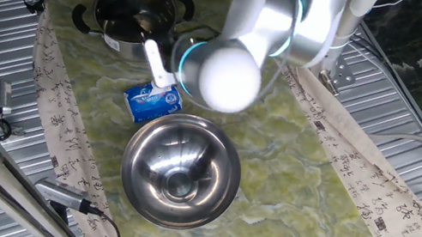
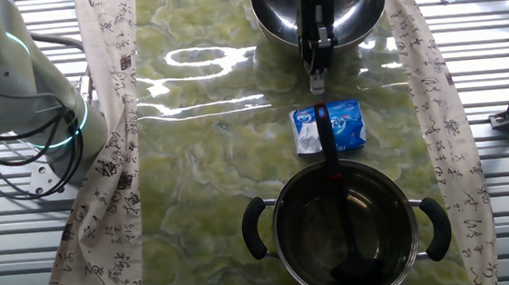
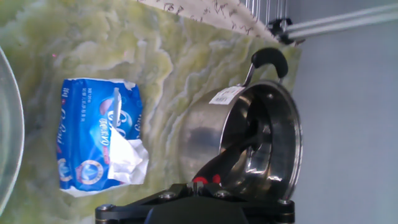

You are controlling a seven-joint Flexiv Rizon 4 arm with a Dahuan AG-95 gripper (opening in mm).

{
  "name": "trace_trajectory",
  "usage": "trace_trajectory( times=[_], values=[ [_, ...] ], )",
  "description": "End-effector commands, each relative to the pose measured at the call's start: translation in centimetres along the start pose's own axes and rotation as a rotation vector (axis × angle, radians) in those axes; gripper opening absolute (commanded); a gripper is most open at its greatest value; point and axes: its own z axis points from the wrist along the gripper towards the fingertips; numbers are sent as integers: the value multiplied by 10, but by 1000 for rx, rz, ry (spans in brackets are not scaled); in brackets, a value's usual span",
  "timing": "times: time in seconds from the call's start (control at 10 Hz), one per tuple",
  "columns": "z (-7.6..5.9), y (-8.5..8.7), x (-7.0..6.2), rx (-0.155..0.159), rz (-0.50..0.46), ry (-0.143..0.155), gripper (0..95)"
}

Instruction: Scoop water with a large spoon from one bowl to another

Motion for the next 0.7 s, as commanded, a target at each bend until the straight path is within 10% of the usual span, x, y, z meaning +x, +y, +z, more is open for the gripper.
trace_trajectory(
  times=[0.1,0.7],
  values=[
    [0,1,-2,23,-40,-17,380],
    [8,3,-5,43,-67,-63,380]
  ],
)
